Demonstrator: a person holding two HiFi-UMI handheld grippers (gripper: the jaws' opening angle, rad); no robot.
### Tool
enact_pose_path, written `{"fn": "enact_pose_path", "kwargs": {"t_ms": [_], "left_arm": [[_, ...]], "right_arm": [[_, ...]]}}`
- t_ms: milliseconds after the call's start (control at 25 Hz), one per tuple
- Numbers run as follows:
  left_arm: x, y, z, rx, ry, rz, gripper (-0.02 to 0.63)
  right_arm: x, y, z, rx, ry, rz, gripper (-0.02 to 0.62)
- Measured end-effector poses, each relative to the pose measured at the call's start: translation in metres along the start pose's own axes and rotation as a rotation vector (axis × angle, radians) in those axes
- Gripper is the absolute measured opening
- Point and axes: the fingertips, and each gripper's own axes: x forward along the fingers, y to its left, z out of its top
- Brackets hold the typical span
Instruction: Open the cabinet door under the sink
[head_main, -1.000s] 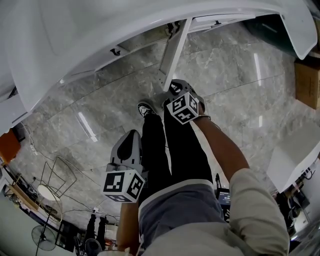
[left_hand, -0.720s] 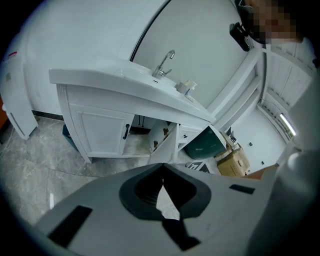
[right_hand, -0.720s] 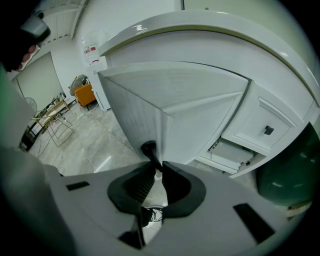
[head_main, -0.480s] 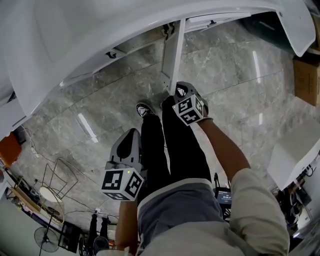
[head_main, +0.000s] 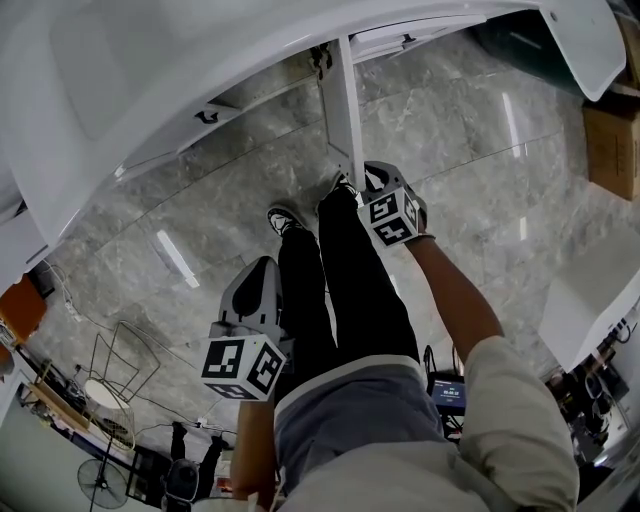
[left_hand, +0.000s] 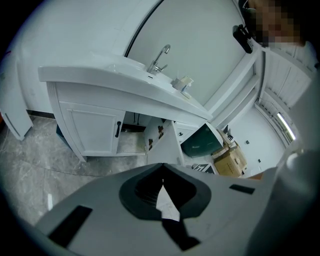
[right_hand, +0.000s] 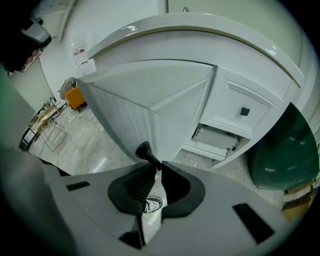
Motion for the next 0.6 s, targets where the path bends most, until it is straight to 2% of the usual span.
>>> {"fn": "enact_pose_path", "kwargs": {"t_ms": [280,600], "left_arm": [[0.010,-0.018,0.001,0.011,0.014,-0.018,-0.001],[0.027,-0.038,-0.002,0.038,0.039,-0.039,-0.002]], "right_arm": [[-0.009,-0.027,-0.017,0.007,-0.002,0.001,0.044],[-0.020,-0.073,-0.039,0.086,0.004,-0.040,0.032]]}}
